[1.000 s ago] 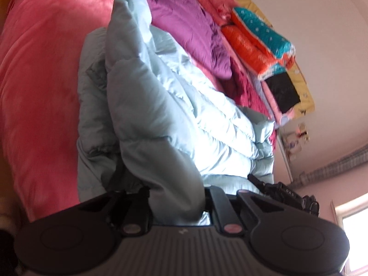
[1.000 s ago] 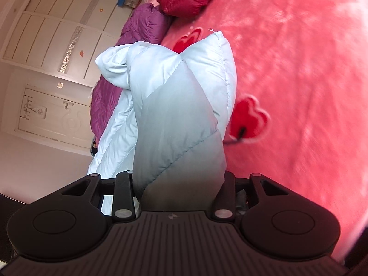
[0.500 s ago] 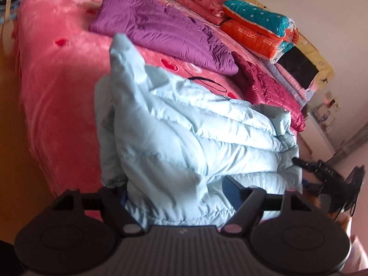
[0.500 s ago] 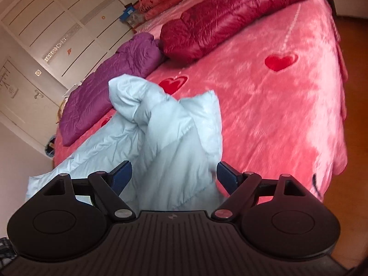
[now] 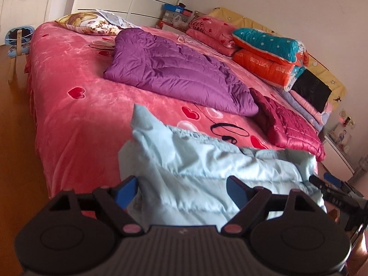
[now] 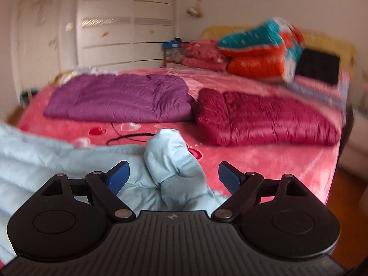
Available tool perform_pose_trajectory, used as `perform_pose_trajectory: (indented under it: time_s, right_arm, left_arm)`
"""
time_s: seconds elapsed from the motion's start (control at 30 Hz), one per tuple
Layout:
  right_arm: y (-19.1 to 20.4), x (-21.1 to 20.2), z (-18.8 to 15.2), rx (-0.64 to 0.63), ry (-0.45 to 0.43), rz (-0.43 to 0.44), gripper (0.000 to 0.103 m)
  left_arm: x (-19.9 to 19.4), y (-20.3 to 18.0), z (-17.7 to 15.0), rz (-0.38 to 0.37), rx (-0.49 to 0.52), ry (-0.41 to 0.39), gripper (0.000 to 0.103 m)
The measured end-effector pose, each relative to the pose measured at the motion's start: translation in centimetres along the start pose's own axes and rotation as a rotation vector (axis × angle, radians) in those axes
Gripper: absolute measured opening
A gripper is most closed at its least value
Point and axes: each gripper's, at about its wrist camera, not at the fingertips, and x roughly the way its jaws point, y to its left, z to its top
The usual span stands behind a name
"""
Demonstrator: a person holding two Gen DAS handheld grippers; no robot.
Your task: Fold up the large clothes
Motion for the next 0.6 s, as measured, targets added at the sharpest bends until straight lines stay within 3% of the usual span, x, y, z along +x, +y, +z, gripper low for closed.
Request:
perform_pose_trajectory:
  time_s: [0.13,0.43,0.5,0.6]
  right_arm:
    - [1.2,1.6,-0.6,-0.122,0.014,-0.003,0.102]
    - [-0.7,3.2,-0.5,-0.079,0.014,0.004,0.099]
    - [-0.7,3.8,-0.7,-0.091,0.025,0.013,0.089]
    - [-0.5,4.6,-0.8,-0.107,0.042,0.012,0.052]
  left_arm:
    - [1.1,-0.3,-0.3,0.005,0.066,-0.011,0.084]
    - [2.5,-0.9,-0.4,-0.046,0.147,-0.047,0.084]
    - [3.0,-1.2,-0.5,-0.048,0.177,-0.037,0.084]
    - [3.6,-2.2,-0.6,-0.061,0.243,-0.025,0.083]
